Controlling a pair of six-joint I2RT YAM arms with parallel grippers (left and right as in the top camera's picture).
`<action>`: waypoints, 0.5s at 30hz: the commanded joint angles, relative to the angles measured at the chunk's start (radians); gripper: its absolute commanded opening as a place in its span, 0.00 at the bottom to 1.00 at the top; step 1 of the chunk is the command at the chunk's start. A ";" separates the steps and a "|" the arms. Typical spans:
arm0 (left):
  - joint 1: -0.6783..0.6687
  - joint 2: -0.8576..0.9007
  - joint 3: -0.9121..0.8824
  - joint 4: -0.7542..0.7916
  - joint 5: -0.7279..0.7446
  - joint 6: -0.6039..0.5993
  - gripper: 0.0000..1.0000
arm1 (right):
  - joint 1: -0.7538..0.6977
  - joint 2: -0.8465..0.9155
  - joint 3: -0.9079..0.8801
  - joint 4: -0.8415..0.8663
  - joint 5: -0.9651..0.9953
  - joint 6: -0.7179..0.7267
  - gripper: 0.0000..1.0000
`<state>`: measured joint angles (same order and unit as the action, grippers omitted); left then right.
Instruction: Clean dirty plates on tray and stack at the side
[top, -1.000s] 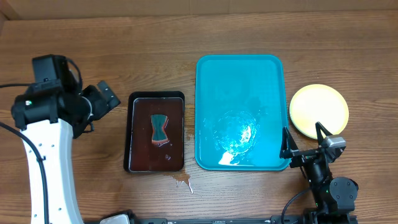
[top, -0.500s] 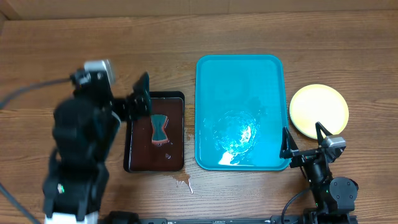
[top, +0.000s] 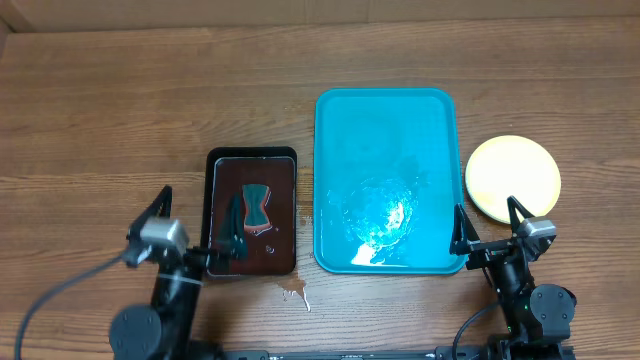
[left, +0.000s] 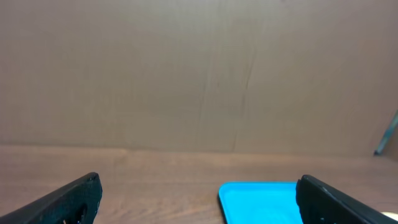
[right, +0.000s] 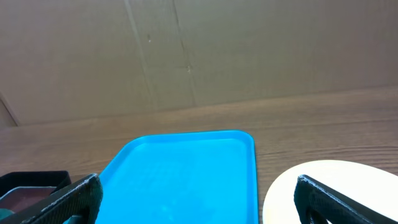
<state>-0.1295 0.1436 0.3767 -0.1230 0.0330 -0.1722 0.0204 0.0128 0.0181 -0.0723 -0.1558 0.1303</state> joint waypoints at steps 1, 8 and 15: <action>-0.002 -0.114 -0.104 0.025 -0.014 0.023 1.00 | 0.005 -0.008 -0.010 0.003 0.006 -0.001 1.00; -0.002 -0.141 -0.261 0.095 -0.019 0.020 1.00 | 0.005 -0.008 -0.010 0.003 0.006 -0.001 1.00; -0.001 -0.141 -0.372 0.120 -0.018 0.018 1.00 | 0.005 -0.008 -0.010 0.003 0.006 -0.001 1.00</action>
<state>-0.1295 0.0174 0.0345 0.0154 0.0250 -0.1722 0.0204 0.0132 0.0181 -0.0727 -0.1566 0.1303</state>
